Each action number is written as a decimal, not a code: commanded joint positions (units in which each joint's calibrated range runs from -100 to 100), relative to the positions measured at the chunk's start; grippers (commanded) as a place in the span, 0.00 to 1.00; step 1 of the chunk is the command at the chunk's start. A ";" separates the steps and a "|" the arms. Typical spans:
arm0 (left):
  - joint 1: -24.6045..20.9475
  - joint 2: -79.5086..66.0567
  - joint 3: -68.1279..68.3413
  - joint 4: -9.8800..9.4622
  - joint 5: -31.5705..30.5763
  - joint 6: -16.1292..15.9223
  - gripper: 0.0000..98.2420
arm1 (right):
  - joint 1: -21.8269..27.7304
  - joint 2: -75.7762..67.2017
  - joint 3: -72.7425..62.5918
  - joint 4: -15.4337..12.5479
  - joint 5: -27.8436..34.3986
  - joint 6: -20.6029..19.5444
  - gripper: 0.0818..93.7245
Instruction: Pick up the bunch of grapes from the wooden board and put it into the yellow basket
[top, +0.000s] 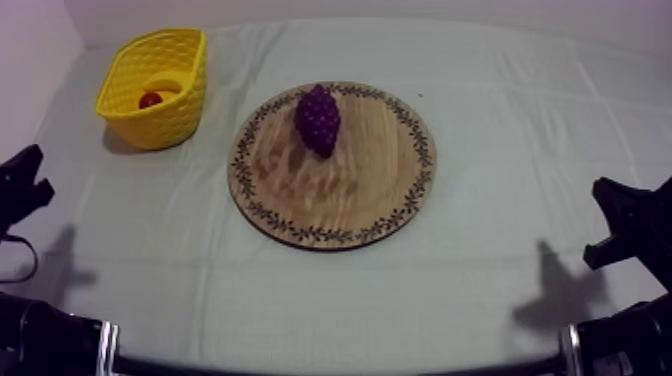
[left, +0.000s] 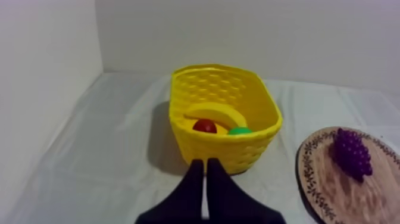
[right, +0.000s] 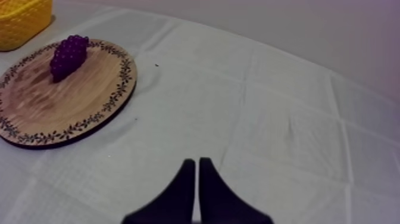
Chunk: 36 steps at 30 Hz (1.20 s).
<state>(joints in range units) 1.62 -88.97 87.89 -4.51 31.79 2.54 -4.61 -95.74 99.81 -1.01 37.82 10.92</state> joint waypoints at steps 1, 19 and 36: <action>-0.04 5.36 -7.33 0.46 1.47 -0.78 0.00 | 0.02 -0.01 -0.03 0.01 0.00 -0.01 0.00; 6.00 42.39 -54.16 -0.83 18.27 2.24 0.00 | 0.02 -0.01 -0.03 0.01 0.00 0.00 0.00; 19.83 84.08 -93.35 -9.23 37.37 15.60 0.00 | 0.02 -0.01 -0.03 0.01 0.00 0.02 0.00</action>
<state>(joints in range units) 20.37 -13.10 1.48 -13.56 67.38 17.15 -4.61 -95.74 99.81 -1.01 37.82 10.92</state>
